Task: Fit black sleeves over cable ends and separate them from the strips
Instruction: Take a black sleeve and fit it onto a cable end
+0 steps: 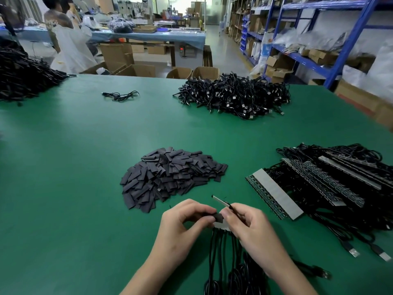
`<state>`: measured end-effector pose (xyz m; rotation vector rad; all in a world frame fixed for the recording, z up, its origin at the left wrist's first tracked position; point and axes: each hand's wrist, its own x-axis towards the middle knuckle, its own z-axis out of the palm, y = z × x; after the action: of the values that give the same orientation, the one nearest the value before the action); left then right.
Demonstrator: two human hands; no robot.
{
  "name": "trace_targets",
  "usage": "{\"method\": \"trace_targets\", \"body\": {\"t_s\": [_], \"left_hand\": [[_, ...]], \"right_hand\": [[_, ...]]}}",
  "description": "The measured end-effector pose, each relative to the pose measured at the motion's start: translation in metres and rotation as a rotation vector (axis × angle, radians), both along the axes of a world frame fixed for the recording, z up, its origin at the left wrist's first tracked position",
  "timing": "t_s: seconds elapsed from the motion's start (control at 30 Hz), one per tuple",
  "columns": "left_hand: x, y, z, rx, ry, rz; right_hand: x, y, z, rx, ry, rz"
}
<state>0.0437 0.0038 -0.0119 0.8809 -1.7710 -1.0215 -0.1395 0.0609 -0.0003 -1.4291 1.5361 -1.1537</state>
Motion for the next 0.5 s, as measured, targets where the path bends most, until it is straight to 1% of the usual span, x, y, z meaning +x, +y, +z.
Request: {"method": "trace_targets", "body": {"t_s": [0.13,0.27,0.4,0.5], "left_hand": [[0.0006,-0.0013,0.0021,-0.082,-0.025,-0.024],[0.0020,-0.0023,0.0008,-0.205,-0.113,-0.031],[0.0026,-0.0033,0.0002,-0.228,-0.138,0.009],[0.0037,-0.0056,0.0012,-0.191,-0.107,0.044]], "right_hand": [[0.0016,0.0007,0.0010,-0.001,-0.019,0.012],[0.0015,0.0019,0.0004,-0.001,-0.025,-0.009],[0.0022,0.0017,-0.0013,-0.007,0.000,0.003],[0.0012,0.0035,0.0031,-0.032,-0.012,0.023]]}}
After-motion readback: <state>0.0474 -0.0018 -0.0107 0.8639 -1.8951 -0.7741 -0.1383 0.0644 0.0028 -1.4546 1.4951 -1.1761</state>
